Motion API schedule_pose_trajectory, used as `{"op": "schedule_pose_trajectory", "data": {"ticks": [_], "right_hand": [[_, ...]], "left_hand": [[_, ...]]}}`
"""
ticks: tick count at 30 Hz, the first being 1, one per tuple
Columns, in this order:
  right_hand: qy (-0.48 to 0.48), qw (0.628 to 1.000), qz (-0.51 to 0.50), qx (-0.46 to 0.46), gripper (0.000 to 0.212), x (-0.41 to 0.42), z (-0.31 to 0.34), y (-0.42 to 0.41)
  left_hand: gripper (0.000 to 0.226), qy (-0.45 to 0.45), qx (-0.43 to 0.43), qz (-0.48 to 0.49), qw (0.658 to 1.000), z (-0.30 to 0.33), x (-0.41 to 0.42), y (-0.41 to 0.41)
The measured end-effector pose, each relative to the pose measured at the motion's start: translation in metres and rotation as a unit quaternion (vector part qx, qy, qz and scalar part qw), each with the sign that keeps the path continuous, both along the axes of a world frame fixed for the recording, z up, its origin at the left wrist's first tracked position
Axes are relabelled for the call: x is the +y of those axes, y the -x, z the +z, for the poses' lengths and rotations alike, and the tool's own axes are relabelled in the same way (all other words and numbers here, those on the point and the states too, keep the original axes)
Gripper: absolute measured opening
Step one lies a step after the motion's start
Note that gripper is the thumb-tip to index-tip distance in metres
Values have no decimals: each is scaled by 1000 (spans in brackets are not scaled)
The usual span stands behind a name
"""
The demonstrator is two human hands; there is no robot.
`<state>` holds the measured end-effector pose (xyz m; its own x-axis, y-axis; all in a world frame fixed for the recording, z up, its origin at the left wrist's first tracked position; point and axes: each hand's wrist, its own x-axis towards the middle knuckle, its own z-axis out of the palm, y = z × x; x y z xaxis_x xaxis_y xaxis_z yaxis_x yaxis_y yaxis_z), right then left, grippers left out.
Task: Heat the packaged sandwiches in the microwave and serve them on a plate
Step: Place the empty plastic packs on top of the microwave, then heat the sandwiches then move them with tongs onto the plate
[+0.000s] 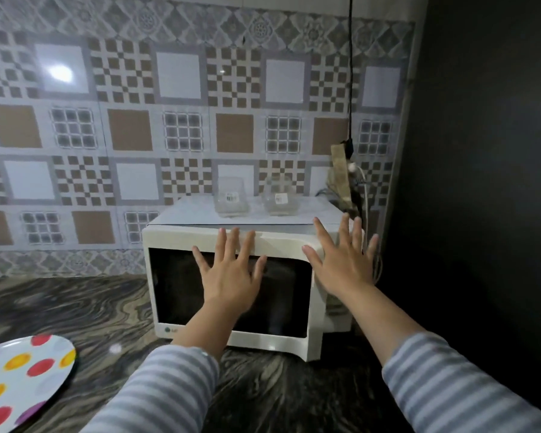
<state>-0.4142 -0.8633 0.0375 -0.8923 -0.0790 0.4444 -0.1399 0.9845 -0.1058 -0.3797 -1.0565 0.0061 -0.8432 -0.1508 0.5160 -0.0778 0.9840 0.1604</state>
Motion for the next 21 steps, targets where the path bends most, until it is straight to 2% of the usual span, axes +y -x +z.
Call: {"op": "schedule_pose_trajectory", "data": {"ticks": [10, 14, 21], "right_hand": [[6, 998, 67, 15, 64, 9, -4, 59], [16, 995, 98, 20, 64, 12, -5, 61], [118, 982, 134, 66, 56, 35, 0, 79]], "left_hand": [[66, 31, 20, 53, 998, -4, 13, 37], [70, 73, 17, 61, 995, -3, 16, 44], [71, 145, 27, -16, 989, 19, 38, 67]]}}
